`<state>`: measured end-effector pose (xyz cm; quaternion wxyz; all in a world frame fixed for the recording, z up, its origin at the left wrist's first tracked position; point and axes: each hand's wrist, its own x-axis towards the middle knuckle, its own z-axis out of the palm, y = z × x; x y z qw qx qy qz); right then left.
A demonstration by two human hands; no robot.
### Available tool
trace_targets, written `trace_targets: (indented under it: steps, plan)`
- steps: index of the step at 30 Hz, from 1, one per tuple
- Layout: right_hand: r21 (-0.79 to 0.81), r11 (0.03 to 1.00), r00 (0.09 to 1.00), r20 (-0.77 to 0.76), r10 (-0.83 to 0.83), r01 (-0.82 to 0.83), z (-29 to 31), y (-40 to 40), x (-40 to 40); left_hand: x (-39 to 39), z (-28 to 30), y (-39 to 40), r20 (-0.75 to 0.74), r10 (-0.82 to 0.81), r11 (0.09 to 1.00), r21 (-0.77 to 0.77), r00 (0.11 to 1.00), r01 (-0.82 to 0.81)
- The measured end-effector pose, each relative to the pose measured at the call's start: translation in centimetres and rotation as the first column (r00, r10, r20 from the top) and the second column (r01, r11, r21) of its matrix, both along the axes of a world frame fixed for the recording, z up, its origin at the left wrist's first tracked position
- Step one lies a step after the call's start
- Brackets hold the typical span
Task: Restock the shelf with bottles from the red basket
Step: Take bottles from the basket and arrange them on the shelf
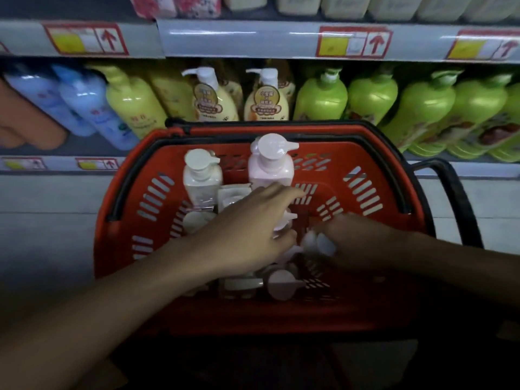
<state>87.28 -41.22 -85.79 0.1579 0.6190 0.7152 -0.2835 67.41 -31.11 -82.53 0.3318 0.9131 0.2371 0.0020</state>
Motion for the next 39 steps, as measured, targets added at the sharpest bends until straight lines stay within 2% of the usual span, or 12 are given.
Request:
trace_targets:
  steps: [3, 6, 10, 13, 19, 20, 22, 23, 25, 27, 31, 39]
  plan:
    - [0.104, 0.936, 0.935, 0.075, -0.346, 0.337, 2.7, 0.6, 0.4, -0.2, -0.6, -0.2, -0.006, -0.034, 0.997, 0.063, 0.999, 0.034]
    - [0.034, 0.707, 0.707, -0.089, -0.701, 0.706, 7.3, 1.6, 1.7, 0.2, -1.2, -1.3, 0.029, -0.038, 0.997, 0.071, 0.999, 0.036]
    - [0.101, 0.506, 0.512, -0.290, -0.809, 0.857, 12.9, 0.4, 2.3, 2.4, -2.1, -2.9, 0.064, -0.043, 0.998, -0.046, 0.997, 0.046]
    - [0.161, 0.461, 0.488, -0.326, -0.809, 0.872, 15.4, -0.7, 1.8, 4.1, -2.1, -4.1, 0.168, 0.034, 0.982, -0.190, 0.985, -0.001]
    - [0.521, 0.418, 0.659, -0.471, -0.587, 0.744, 17.0, -0.4, -0.4, 4.9, 0.0, -3.7, 0.367, 0.447, 0.878, -0.353, 0.816, -0.323]
    - [0.400, 0.381, 0.549, -0.675, -0.493, 0.833, 17.1, 0.0, -0.5, 5.0, 0.8, -2.7, 0.364, 0.512, 0.832, -0.434, 0.778, -0.345]
    - [0.027, 0.376, 0.148, -0.944, -0.296, 0.926, 16.9, 0.8, -0.9, 5.0, 2.5, -0.4, 0.315, 0.647, 0.674, -0.662, 0.695, -0.328]
    - [0.028, 0.351, 0.112, -0.969, -0.221, 0.936, 16.3, 0.9, -0.8, 4.8, 3.5, 0.7, 0.257, 0.705, 0.553, -0.782, 0.661, -0.287]
    - [0.286, 0.282, 0.355, -0.904, -0.238, 0.916, 14.2, 0.9, -0.2, 3.9, 5.3, 2.5, 0.122, 0.732, 0.348, -0.913, 0.670, -0.213]
    - [0.275, 0.387, 0.413, -0.846, -0.338, 0.880, 12.4, 1.1, 0.1, 2.6, 6.4, 3.8, 0.052, 0.721, 0.264, -0.943, 0.691, -0.205]
    - [-0.041, 0.626, 0.268, -0.881, -0.390, 0.779, 10.2, 1.6, -1.0, 1.1, 7.4, 4.8, 0.103, 0.676, 0.240, -0.967, 0.730, -0.085]
    - [-0.067, 0.659, 0.199, -0.926, -0.320, 0.749, 10.1, 2.4, -2.1, 1.1, 8.9, 3.2, 0.197, 0.595, 0.406, -0.910, 0.779, -0.080]
